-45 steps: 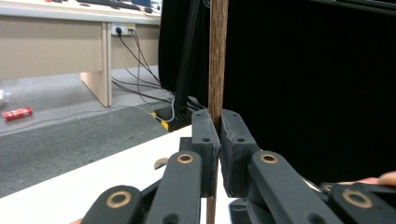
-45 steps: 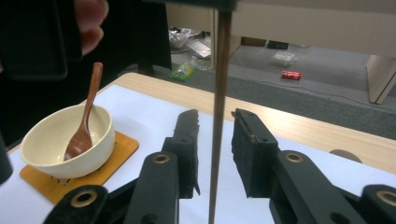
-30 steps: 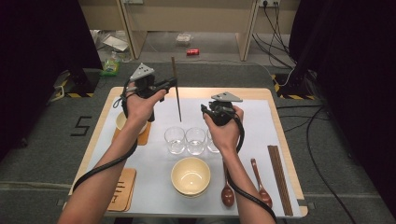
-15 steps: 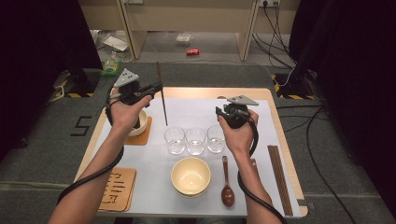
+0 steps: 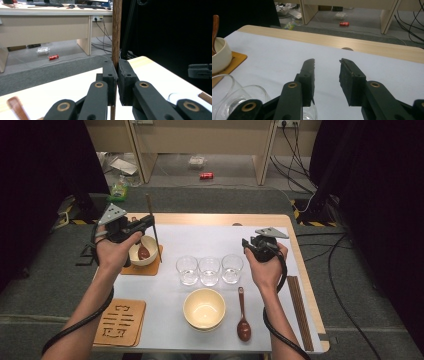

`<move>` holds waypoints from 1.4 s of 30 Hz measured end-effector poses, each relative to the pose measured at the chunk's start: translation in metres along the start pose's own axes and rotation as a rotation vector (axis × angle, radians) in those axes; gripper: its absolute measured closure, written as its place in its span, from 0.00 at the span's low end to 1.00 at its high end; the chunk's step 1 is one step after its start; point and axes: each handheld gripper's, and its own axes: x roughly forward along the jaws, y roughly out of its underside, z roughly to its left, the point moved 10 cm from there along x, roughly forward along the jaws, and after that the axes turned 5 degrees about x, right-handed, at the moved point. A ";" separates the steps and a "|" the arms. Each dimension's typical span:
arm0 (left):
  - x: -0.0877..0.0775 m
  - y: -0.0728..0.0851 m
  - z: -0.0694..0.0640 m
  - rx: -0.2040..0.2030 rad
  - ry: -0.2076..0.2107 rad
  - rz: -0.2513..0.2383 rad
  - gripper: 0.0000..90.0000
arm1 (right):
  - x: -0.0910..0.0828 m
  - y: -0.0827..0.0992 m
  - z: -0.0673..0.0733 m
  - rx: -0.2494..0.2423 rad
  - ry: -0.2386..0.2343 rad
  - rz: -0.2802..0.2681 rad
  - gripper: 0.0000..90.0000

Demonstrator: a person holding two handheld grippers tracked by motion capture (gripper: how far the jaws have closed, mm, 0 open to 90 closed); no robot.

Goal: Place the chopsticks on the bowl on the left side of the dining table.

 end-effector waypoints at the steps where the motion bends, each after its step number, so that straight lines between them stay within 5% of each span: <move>1: -0.003 0.002 0.002 0.001 -0.005 0.004 0.94 | -0.001 0.001 -0.002 0.002 0.003 0.001 0.72; 10: -0.025 0.021 0.030 -0.010 -0.065 0.042 0.94 | -0.008 0.007 -0.019 0.018 0.025 0.000 0.72; 17: -0.022 0.040 0.051 -0.026 -0.112 0.107 0.94 | -0.010 0.012 -0.026 0.023 0.034 0.004 0.72; 28: 0.013 0.065 0.080 -0.082 -0.153 0.241 0.94 | -0.008 0.014 -0.026 0.025 0.034 0.014 0.72; 42: 0.065 0.101 0.094 -0.116 -0.193 0.414 0.94 | -0.007 0.018 -0.025 0.024 0.027 0.023 0.72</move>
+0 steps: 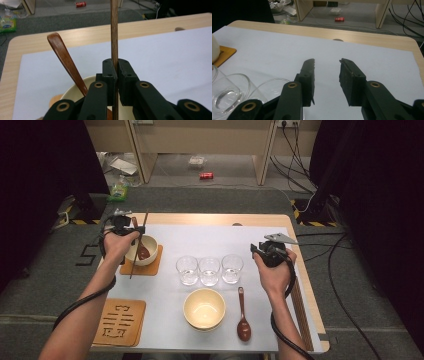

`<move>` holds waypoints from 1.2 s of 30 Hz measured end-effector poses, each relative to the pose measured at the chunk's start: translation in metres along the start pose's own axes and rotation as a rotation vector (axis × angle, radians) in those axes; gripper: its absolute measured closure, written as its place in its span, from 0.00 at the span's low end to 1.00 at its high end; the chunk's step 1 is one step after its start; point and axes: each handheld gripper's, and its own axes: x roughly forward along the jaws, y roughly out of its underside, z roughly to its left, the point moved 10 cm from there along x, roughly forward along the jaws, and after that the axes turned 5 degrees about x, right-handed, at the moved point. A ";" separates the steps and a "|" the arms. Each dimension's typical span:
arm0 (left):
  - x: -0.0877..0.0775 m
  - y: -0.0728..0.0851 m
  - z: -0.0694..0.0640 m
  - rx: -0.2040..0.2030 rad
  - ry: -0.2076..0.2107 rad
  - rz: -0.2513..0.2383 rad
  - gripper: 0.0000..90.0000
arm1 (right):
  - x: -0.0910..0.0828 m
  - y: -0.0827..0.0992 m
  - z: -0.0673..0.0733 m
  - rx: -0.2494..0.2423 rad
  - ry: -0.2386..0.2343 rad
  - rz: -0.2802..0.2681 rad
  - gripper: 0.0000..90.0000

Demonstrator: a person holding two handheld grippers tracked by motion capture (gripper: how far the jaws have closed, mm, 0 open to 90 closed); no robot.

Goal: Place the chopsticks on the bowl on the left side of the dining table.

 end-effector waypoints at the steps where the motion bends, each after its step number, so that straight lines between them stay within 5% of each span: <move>1: 0.004 0.002 0.001 -0.001 -0.003 0.015 0.94 | 0.000 0.000 0.000 -0.001 0.001 0.000 0.72; 10: 0.026 0.024 0.002 -0.027 -0.027 0.099 0.94 | 0.001 0.005 -0.005 0.004 0.005 0.008 0.72; 20: 0.028 0.030 0.001 -0.036 -0.022 0.126 0.89 | 0.000 0.008 -0.009 0.004 0.010 0.015 0.71; 26: 0.019 0.025 0.000 -0.041 -0.020 0.091 0.68 | 0.001 0.010 -0.011 0.011 0.011 0.025 0.71; 36: 0.004 0.020 0.002 -0.013 -0.025 0.058 0.56 | 0.002 0.016 -0.017 0.019 0.020 0.044 0.71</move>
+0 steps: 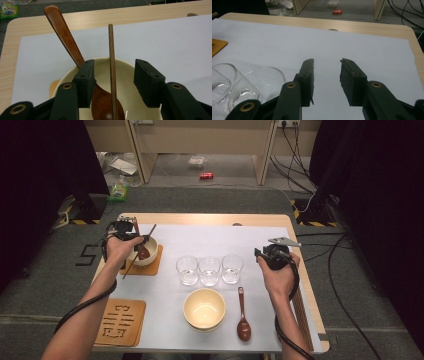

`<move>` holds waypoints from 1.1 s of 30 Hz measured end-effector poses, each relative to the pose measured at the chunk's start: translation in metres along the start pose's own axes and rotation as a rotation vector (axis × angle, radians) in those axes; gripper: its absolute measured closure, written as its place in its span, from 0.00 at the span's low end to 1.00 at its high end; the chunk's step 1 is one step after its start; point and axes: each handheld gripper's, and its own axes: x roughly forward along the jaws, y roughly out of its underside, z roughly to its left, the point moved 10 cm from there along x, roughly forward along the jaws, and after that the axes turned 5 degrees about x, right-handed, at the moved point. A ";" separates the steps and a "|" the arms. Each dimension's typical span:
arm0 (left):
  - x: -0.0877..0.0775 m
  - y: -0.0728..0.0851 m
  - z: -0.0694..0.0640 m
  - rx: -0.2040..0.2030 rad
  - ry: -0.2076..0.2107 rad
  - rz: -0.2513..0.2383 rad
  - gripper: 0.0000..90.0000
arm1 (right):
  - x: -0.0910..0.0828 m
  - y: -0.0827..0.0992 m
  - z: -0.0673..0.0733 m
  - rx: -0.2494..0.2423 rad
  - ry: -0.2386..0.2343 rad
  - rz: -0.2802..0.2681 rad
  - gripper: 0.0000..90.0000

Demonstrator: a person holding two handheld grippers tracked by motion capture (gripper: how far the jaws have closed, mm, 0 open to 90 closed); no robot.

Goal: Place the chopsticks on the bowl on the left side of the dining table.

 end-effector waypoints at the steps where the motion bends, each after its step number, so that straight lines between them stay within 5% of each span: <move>1: -0.001 -0.001 0.000 0.005 0.000 -0.006 0.56 | 0.000 0.000 -0.001 0.000 0.001 0.002 0.71; 14: -0.022 -0.002 -0.004 0.019 0.025 -0.061 0.55 | -0.002 0.005 -0.011 0.008 0.016 0.014 0.70; 22: -0.049 0.001 -0.003 0.023 0.034 -0.146 0.53 | -0.009 0.009 -0.025 0.017 0.038 0.016 0.70; 33: -0.088 0.029 0.005 -0.012 0.041 -0.238 0.48 | -0.024 0.022 -0.051 0.037 0.071 0.055 0.70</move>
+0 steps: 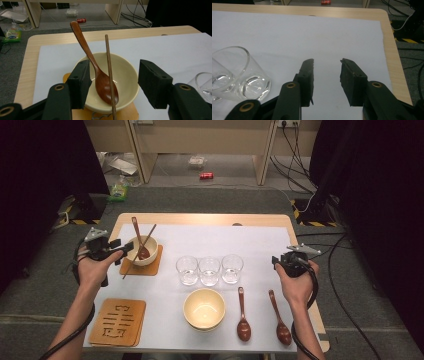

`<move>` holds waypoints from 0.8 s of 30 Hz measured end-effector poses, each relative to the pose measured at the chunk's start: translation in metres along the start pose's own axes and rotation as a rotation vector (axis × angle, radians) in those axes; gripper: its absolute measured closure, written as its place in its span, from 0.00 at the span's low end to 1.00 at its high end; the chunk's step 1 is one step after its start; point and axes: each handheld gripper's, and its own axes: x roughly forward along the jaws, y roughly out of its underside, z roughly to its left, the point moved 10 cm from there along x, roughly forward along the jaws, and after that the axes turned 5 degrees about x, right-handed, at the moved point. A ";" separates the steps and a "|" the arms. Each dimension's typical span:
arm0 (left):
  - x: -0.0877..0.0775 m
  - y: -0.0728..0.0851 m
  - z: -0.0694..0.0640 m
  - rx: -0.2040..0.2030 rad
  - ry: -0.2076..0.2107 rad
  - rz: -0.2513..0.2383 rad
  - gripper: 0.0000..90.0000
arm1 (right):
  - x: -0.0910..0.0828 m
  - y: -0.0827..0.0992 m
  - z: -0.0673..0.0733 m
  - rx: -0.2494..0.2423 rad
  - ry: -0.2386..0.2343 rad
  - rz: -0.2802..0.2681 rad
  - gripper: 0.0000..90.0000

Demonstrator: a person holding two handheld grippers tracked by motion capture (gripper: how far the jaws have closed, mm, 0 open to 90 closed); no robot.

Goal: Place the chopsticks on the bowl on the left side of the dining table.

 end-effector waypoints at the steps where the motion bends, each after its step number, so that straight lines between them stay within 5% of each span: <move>1: -0.004 0.002 0.000 0.000 -0.002 -0.006 0.48 | -0.001 0.002 -0.002 0.000 0.004 0.006 0.70; 10: -0.027 0.018 0.001 -0.021 -0.007 -0.054 0.47 | -0.015 0.031 -0.025 0.040 0.034 0.161 0.73; 24: -0.028 0.022 -0.003 -0.020 0.006 -0.045 0.47 | -0.038 0.092 -0.046 0.128 0.066 0.455 0.84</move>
